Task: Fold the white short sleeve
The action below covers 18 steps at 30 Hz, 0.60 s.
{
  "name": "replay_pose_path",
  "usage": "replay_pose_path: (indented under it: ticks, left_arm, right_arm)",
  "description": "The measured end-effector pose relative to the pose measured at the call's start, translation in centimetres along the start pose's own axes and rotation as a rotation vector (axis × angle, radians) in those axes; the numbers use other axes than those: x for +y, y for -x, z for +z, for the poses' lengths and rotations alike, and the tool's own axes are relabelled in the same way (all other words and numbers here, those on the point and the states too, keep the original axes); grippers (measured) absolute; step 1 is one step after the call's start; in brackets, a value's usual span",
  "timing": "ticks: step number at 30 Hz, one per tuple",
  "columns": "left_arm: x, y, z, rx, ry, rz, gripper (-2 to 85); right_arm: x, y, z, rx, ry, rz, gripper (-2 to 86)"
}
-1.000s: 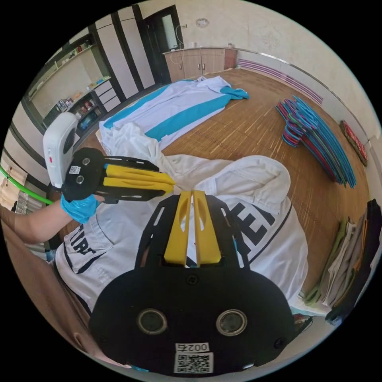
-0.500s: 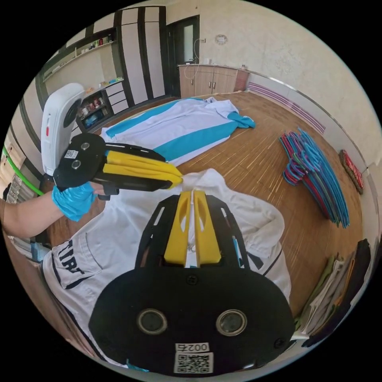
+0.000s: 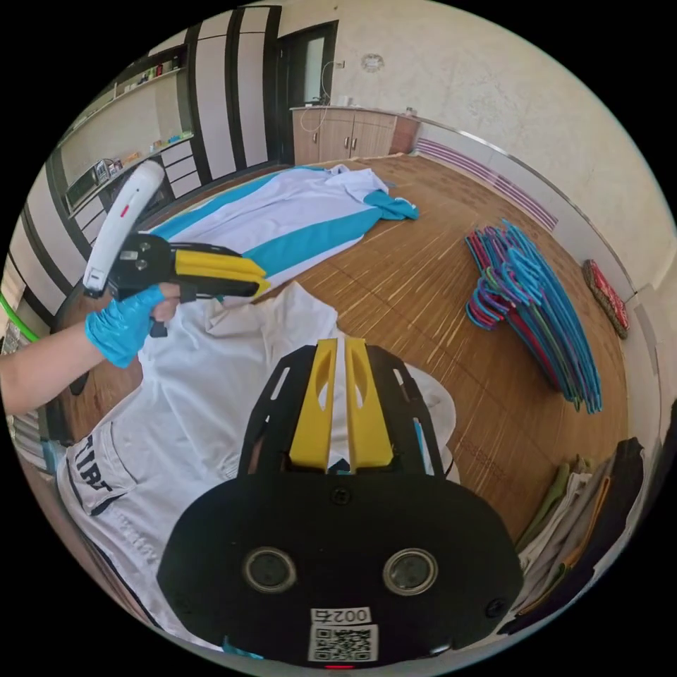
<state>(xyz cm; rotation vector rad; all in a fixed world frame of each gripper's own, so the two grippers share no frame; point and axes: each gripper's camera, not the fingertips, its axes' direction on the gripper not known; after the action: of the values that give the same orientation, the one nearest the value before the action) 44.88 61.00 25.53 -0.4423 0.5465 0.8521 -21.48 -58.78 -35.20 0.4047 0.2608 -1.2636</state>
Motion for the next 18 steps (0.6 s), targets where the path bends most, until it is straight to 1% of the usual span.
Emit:
replay_pose_path:
  ticks: [4,7,9,12,16,18]
  left_arm:
    - [-0.5,0.1,0.6,0.073,-0.005,0.025,2.7]
    - [-1.2,-0.3,1.3,0.111,0.004,0.052,2.8]
    - [-1.8,-0.7,2.0,0.117,0.027,0.072,2.8]
    - [-2.9,-1.3,3.7,0.130,0.075,0.097,2.7]
    - [-4.8,-2.1,5.6,0.105,0.103,0.112,2.6]
    - [-5.6,-2.1,6.0,0.098,0.110,0.098,2.6]
  right_arm:
    - [0.0,-0.3,2.5,-0.058,0.014,-0.008,4.3]
    - [-1.4,-0.7,4.6,-0.081,0.030,0.000,4.4]
    - [-2.3,-0.9,6.1,-0.080,0.062,-0.006,4.2]
    - [-2.9,-1.8,8.9,-0.023,0.145,-0.034,3.8]
    - [-2.6,-5.4,8.8,-0.073,0.131,0.029,3.1]
    - [-1.8,-7.4,7.6,-0.031,0.094,0.060,2.8]
